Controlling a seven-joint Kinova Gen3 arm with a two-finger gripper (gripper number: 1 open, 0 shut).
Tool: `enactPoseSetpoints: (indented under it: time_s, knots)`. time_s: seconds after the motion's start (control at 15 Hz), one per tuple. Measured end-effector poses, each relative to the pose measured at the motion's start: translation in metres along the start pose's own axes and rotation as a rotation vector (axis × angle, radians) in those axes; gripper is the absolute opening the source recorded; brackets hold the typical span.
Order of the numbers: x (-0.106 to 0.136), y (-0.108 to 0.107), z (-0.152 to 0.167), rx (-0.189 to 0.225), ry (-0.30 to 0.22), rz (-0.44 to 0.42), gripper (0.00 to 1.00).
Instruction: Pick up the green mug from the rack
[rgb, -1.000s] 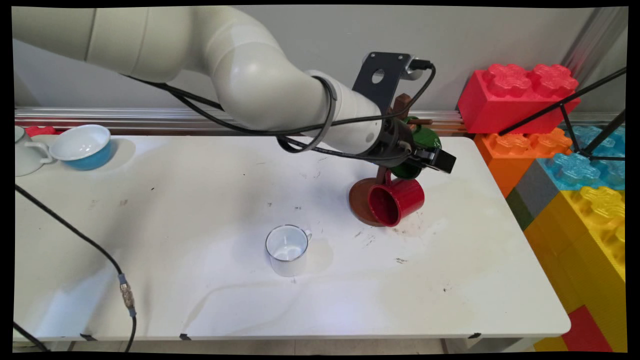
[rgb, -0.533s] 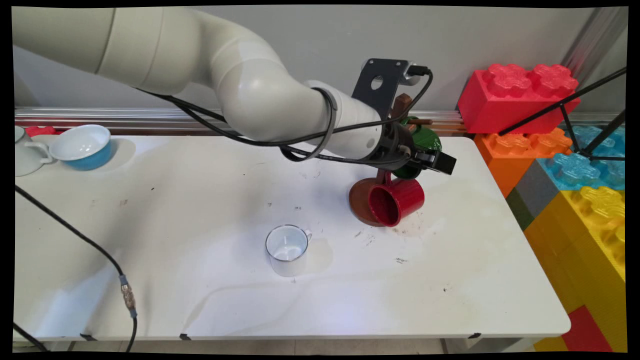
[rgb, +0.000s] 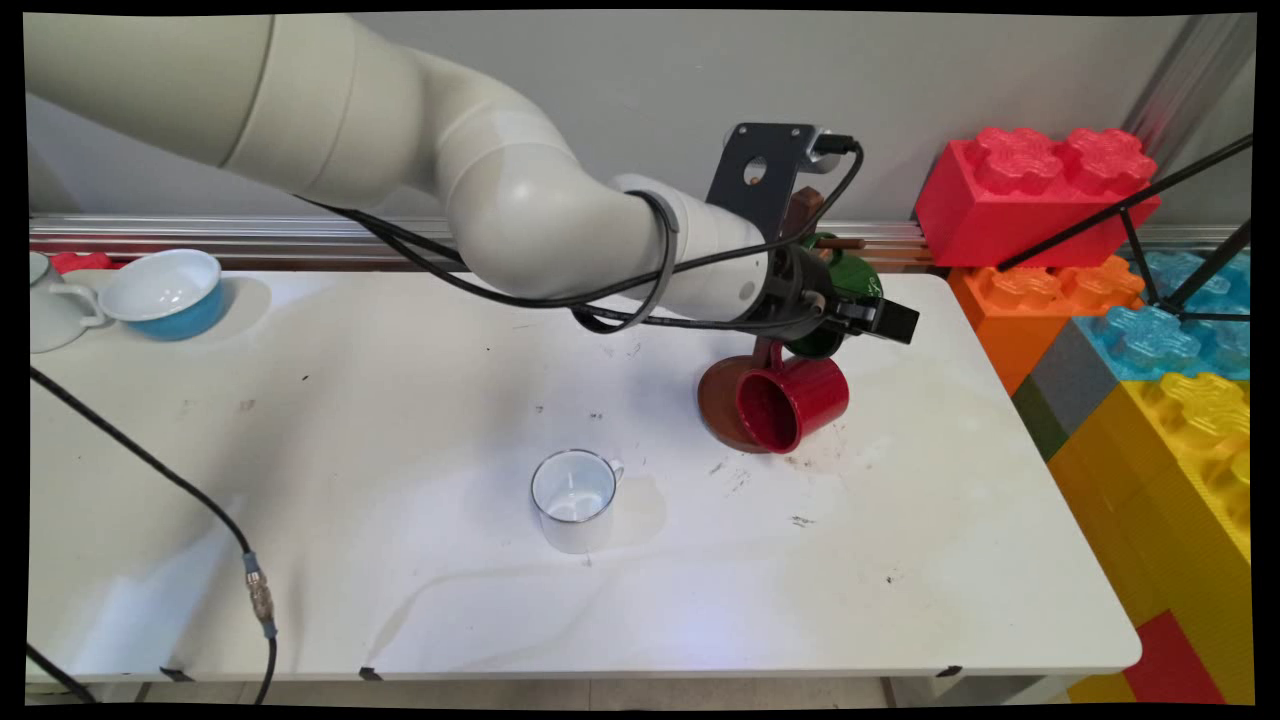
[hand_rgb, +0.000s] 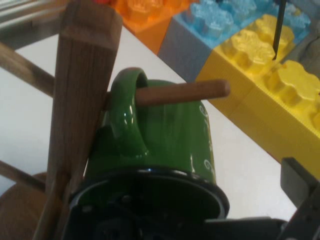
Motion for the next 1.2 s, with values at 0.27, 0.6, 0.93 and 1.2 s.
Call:
enactPoseSetpoints:
  time_s: [0.27, 0.6, 0.93, 1.2]
  knots:
    - [-0.002, -0.001, 0.004, -0.01, 0.014, -0.014, 1.0]
    - [-0.004, -0.002, 0.009, -0.018, 0.03, -0.032, 1.0]
    - [-0.006, -0.002, 0.013, -0.023, 0.041, -0.051, 1.0]
    - [-0.008, -0.003, 0.016, -0.024, 0.051, -0.077, 1.0]
